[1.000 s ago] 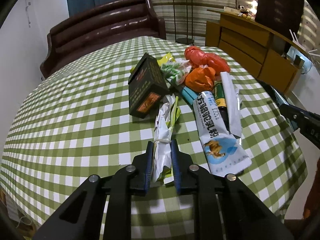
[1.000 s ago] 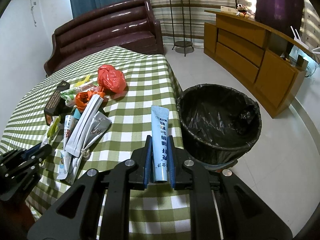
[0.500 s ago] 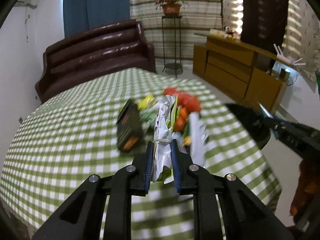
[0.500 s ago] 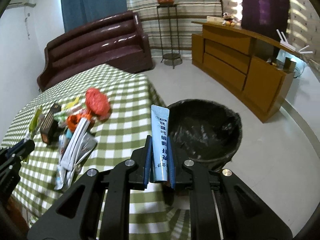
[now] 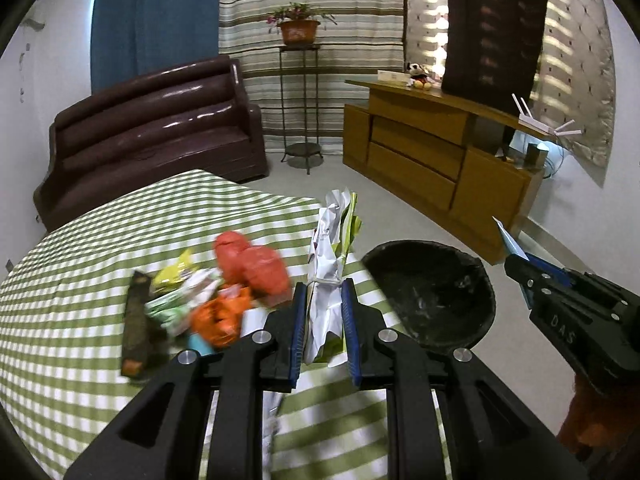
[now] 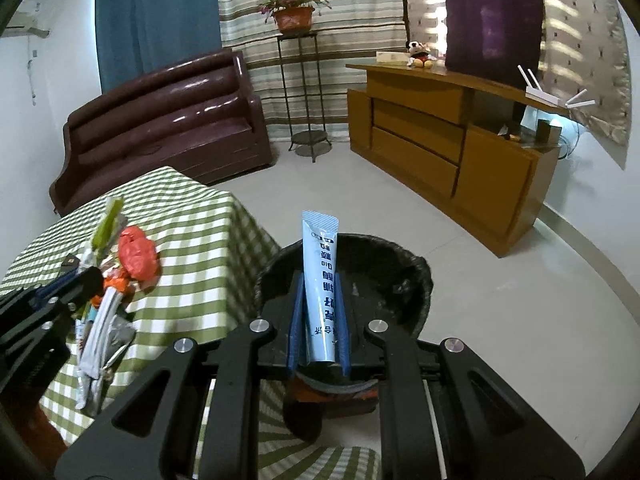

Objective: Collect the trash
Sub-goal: 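Carry both items over the black bin and open both tools to drop them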

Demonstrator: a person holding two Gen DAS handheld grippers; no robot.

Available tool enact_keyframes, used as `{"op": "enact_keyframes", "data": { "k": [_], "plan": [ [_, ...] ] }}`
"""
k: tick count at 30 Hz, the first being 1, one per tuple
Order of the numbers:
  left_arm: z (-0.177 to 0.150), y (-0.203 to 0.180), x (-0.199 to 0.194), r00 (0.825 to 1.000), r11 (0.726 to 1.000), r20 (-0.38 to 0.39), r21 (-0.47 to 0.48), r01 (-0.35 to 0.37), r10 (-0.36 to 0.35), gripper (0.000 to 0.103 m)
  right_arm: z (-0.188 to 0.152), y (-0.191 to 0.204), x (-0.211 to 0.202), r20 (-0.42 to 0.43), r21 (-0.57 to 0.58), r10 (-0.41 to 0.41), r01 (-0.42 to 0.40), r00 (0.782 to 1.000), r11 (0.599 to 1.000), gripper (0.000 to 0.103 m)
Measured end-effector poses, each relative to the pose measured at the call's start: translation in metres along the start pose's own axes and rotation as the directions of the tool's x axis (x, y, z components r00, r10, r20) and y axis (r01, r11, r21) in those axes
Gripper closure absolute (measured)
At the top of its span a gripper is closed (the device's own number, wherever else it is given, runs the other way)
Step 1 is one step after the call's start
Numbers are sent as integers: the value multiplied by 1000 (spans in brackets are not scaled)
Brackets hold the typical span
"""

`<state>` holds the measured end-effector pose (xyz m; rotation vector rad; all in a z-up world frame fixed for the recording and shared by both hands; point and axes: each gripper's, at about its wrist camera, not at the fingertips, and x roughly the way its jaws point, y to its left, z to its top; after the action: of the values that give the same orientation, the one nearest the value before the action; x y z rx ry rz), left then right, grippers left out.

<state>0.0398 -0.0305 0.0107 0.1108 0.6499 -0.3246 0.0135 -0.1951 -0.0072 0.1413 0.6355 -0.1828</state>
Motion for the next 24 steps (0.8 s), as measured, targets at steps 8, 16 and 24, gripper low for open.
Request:
{"op": "enact_keyframes", "data": {
  "k": [8,16,24],
  "plan": [
    [10,-31,33,1000,999,-19,33,24,-23,84,4,-18,22,-4,19,-7,8,1000,1000,88],
    [24,-55,66,999,999,-46,38,14,-12,84,12,-38,45,-11,48,-11,11,1000,999,88],
    [31,-67,90,998,999,-69,51,-6,9,84,13,-51,68,-24,73,-9,11,1000,997,88]
  ]
}}
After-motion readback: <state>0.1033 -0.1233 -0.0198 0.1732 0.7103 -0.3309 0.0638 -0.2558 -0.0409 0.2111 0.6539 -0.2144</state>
